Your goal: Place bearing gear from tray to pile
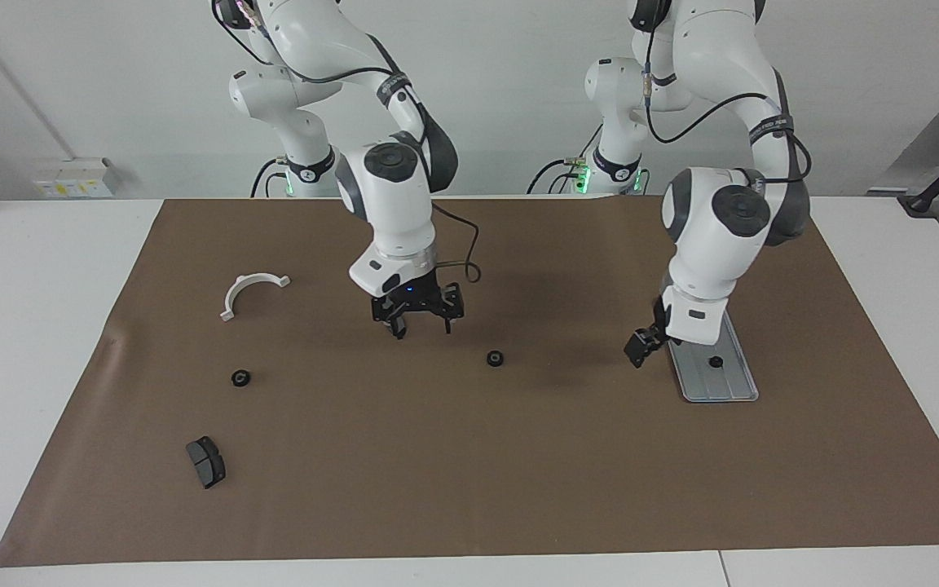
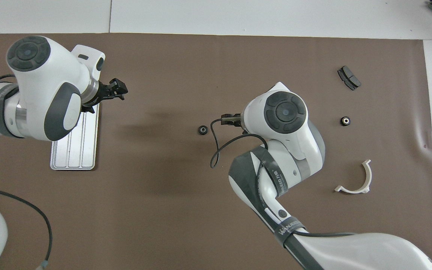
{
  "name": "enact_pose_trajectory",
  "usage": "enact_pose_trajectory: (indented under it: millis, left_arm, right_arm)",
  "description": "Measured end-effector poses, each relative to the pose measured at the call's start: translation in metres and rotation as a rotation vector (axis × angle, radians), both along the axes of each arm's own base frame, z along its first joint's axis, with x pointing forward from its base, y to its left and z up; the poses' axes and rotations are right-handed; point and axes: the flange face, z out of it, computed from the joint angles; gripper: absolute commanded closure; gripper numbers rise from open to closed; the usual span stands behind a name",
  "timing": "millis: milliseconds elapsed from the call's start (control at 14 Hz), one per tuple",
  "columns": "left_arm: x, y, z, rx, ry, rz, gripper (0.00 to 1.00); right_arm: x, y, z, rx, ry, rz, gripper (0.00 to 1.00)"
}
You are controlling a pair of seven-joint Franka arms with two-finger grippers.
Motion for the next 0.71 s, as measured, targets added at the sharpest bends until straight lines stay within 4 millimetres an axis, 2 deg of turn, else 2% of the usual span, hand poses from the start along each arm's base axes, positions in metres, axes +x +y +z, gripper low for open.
enact_pose_trajectory:
  millis: [214,356,427,570,712]
  left_arm:
    - [-0.003,0.074,-0.024,0.006,0.029,-0.106,0.0]
    - [-0.009,0.107,-0.041,0.008,-0.012,-0.14,0.0]
    - [-0.016,0.119,-0.053,0.011,-0.04,-0.154,0.0]
    - [-0.027,0.126,-0.076,0.014,-0.065,-0.166,0.0]
    - [-0.035,0.122,-0.09,0.012,-0.061,-0.173,0.1]
  right_arm:
    - [-0.002,0.07,-0.036,-0.052,-0.029,0.006,0.0]
    - [-0.003,0.091,-0.066,-0.075,-0.028,0.015,0.0]
    - [-0.002,0.098,-0.076,-0.07,-0.036,0.025,0.0]
    - [-0.002,0.102,-0.083,-0.061,-0.048,0.034,0.0]
    - [-0.004,0.104,-0.083,-0.061,-0.048,0.038,0.0]
